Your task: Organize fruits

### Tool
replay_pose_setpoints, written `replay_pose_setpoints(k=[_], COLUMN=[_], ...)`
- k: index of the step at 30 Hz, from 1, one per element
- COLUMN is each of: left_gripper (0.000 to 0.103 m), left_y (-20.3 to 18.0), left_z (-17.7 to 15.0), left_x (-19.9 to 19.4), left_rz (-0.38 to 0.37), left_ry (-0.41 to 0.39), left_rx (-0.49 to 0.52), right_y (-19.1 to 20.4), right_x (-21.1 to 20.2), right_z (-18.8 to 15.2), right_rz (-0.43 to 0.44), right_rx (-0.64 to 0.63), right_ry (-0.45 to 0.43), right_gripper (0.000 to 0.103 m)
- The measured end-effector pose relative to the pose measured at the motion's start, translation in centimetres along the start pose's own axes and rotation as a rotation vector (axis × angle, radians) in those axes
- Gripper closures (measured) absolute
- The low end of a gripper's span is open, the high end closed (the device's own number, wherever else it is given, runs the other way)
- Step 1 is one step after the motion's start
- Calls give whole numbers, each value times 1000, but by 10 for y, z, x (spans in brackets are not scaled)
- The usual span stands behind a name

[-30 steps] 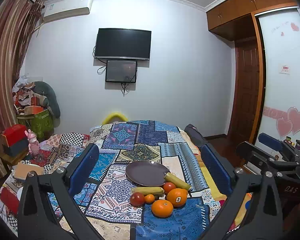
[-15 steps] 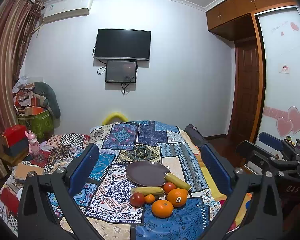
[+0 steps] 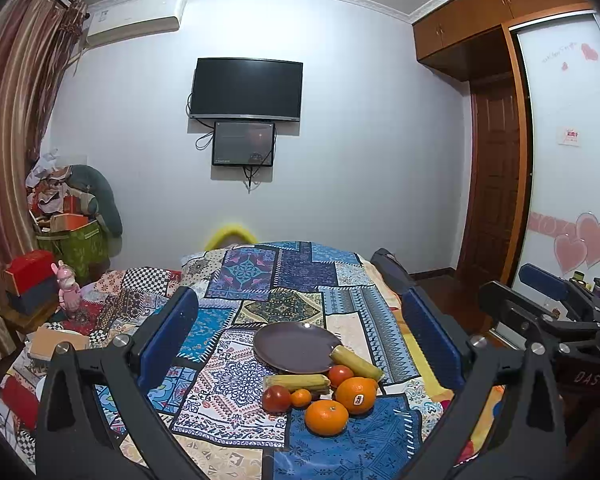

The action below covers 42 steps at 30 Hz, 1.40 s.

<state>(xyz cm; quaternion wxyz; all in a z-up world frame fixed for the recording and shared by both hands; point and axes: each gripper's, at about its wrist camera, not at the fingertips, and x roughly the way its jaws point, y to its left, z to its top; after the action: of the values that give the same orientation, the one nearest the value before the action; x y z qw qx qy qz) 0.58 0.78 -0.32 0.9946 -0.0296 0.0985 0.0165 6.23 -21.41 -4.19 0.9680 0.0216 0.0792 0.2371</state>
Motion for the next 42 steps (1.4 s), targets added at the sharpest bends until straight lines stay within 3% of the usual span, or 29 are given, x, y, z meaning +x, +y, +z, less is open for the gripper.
replay_pose_setpoints(k=[27,36,42], left_gripper=[3,32,41], left_y=[2,4,4], left_z=[-6,-21,-41], left_x=[14,54,89], left_rz=[6,-1,-15], left_ry=[32,148,252], left_rx=[-8,-4,6], right_y=[0,-14,-27], right_x=[16,52,81], right_z=[-11,-32,-55], right_rz=[25,60,63], right_rx=[-5,22,44], right_ry=[44,165,282], right_gripper=[0,24,42])
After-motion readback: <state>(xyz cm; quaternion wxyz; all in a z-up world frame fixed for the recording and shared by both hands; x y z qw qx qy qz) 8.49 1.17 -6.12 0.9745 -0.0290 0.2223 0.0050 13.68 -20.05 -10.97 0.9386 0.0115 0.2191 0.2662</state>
